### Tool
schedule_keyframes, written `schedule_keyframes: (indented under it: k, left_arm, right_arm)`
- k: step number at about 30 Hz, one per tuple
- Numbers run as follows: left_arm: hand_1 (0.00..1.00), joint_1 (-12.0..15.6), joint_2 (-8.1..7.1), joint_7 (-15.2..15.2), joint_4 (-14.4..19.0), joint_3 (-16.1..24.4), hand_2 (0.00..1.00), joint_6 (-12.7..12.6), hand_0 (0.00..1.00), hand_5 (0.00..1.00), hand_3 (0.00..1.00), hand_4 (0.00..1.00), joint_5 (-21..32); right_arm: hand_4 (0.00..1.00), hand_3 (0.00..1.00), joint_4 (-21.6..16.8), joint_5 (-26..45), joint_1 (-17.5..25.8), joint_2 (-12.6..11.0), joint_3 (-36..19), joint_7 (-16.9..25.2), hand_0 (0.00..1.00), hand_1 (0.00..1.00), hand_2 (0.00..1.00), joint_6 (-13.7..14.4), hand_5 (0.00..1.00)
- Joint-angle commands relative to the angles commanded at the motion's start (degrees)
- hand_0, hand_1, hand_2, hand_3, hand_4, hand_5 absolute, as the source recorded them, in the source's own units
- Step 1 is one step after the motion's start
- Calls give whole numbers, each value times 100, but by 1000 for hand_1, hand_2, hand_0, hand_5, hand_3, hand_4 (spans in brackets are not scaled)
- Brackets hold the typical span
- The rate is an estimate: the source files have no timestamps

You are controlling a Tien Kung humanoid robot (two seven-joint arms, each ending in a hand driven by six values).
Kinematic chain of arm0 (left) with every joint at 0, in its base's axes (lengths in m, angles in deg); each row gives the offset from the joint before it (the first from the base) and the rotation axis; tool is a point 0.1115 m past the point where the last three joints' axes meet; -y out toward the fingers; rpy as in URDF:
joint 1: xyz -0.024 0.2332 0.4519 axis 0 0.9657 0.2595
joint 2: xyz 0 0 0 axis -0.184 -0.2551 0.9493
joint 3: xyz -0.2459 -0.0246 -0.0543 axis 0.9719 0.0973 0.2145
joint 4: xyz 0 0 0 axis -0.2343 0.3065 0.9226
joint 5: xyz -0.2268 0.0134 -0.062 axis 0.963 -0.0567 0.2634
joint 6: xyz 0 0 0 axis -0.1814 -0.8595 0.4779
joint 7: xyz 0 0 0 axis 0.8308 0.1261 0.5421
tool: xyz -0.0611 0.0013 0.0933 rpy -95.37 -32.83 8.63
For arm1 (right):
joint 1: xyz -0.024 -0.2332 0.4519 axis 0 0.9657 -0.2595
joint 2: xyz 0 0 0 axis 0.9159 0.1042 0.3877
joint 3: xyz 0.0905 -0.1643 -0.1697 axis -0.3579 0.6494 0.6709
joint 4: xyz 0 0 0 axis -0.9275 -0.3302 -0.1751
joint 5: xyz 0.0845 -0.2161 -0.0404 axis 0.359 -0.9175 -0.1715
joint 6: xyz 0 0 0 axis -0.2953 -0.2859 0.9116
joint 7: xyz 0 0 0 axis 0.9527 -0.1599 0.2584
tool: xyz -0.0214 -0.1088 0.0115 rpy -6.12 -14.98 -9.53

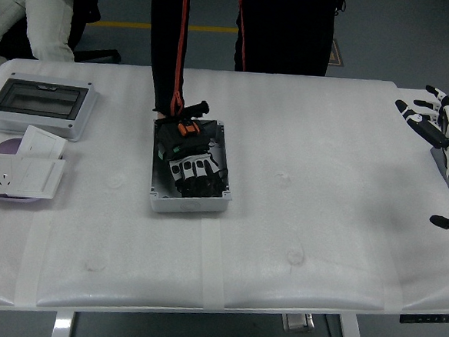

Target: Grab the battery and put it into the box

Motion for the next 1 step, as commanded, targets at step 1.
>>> schedule_keyframes:
  k: [1]
  left_arm:
    - [586, 2, 1, 1, 1, 0, 473, -1, 379, 449, 439, 735, 0]
  right_arm:
    - [898, 927, -10, 109, 4, 13, -3, 38, 882, 666, 812, -8, 554]
